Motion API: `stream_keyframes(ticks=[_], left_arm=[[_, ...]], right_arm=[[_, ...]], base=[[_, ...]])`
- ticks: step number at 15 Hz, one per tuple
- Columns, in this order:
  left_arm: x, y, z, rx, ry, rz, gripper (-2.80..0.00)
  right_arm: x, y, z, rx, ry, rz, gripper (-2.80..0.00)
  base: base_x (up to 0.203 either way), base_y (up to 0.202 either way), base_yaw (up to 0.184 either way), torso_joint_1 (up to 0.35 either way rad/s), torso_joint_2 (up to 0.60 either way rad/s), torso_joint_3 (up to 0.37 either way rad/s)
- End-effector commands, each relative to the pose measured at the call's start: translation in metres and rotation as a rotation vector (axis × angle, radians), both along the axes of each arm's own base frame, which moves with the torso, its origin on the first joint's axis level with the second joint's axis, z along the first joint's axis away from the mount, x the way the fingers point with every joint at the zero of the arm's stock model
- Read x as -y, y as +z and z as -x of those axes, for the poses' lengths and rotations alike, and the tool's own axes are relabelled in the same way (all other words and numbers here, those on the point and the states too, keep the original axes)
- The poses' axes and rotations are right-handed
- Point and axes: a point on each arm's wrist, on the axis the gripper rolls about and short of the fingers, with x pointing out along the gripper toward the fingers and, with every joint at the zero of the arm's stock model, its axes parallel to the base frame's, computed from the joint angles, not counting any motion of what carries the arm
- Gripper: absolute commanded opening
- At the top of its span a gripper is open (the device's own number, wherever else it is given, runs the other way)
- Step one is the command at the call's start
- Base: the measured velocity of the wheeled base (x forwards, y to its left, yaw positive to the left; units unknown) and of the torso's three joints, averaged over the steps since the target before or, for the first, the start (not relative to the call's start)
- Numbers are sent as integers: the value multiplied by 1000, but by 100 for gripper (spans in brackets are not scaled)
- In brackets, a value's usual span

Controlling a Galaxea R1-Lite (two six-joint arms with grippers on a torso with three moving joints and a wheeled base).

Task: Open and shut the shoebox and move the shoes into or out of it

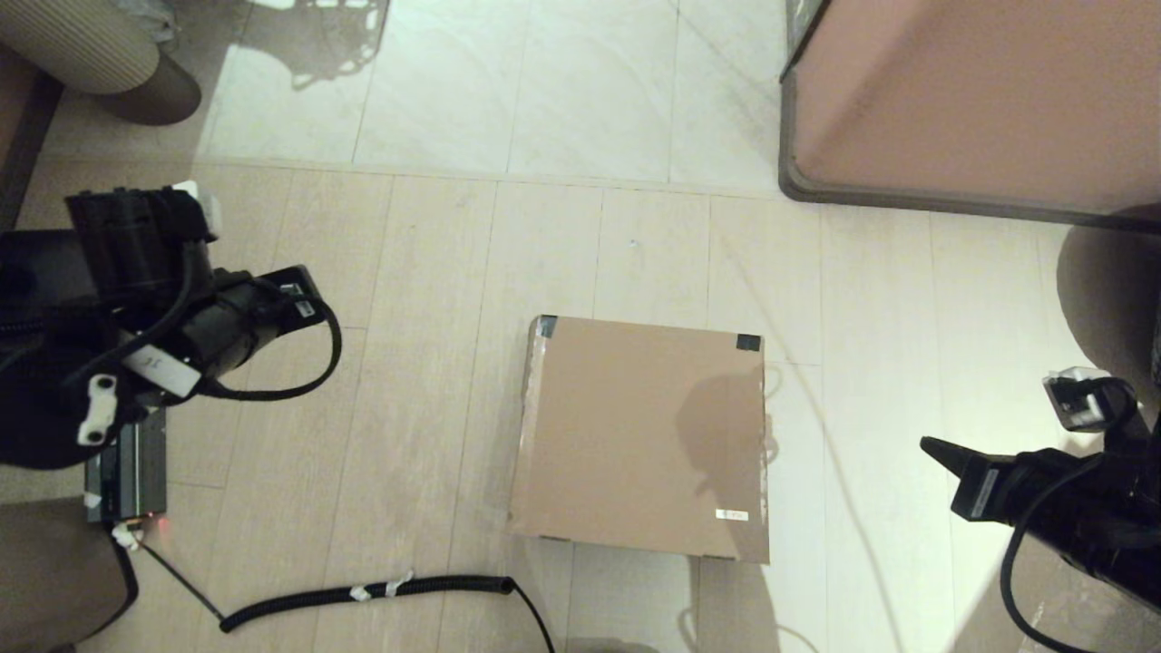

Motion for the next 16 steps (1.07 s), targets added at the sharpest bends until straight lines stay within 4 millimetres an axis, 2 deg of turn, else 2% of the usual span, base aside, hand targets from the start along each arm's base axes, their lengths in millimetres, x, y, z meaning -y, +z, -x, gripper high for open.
stream_keyframes(ticks=[1, 5, 7, 10, 12, 13, 16], left_arm=[[-7, 2, 20, 32, 11, 5, -280], [-12, -17, 48, -32, 4, -25, -280], [-14, -31, 69, -83, -24, -50, -280], [-19, -63, 112, -180, -61, -77, -280], [-23, -74, 135, -200, -54, -84, -280], [-28, -77, 140, -208, -25, -86, -280], [-44, -92, 156, -256, 93, -78, -280]], right_arm=[[1, 6, 17, 22, -6, 7, -280], [3, -5, 49, 4, -34, 102, -280], [4, -1, 63, 52, -47, 141, -280], [7, 2, 88, 83, -89, 154, -280], [8, 4, 113, 105, -102, 159, -280], [9, 3, 128, 112, -106, 168, -280], [11, -18, 175, 59, -120, 220, -280]], base=[[0, 0, 0, 0, 0, 0], [0, 0, 0, 0, 0, 0], [0, 0, 0, 0, 0, 0], [0, 0, 0, 0, 0, 0], [0, 0, 0, 0, 0, 0], [0, 0, 0, 0, 0, 0], [0, 0, 0, 0, 0, 0]])
